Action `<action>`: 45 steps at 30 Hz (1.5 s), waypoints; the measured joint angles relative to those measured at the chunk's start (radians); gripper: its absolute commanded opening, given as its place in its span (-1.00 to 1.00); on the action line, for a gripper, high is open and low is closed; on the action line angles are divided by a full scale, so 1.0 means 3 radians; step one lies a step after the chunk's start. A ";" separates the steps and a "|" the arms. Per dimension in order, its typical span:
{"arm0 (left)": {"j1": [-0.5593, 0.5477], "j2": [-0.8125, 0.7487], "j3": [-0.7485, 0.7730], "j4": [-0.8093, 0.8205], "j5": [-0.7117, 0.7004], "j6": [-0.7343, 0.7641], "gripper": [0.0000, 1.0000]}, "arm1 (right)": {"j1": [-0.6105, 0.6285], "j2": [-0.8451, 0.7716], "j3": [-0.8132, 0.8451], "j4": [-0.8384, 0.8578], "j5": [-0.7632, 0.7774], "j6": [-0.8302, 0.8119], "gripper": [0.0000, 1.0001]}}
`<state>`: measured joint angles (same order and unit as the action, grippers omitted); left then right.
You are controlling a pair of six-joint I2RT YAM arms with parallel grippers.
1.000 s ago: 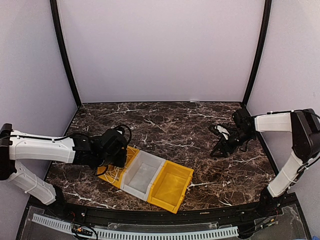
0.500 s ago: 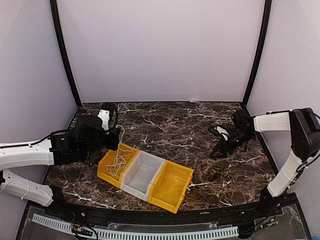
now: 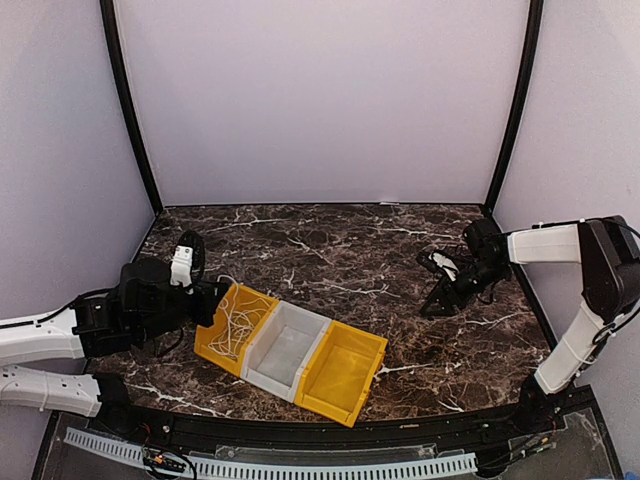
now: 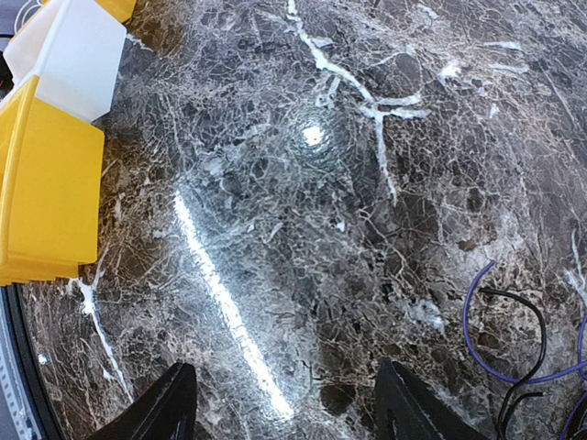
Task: Untangle the cables
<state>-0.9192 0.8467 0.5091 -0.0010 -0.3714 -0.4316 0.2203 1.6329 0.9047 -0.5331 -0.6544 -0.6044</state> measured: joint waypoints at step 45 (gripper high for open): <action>0.0001 0.0994 0.1001 -0.1490 0.0131 -0.0178 0.19 | 0.0001 0.0088 0.0025 -0.0071 0.0001 -0.0031 0.41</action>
<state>-0.9188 1.1450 0.8093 -0.4480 -0.3321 -0.4850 0.2207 1.6592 0.9123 -0.5545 -0.6540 -0.6136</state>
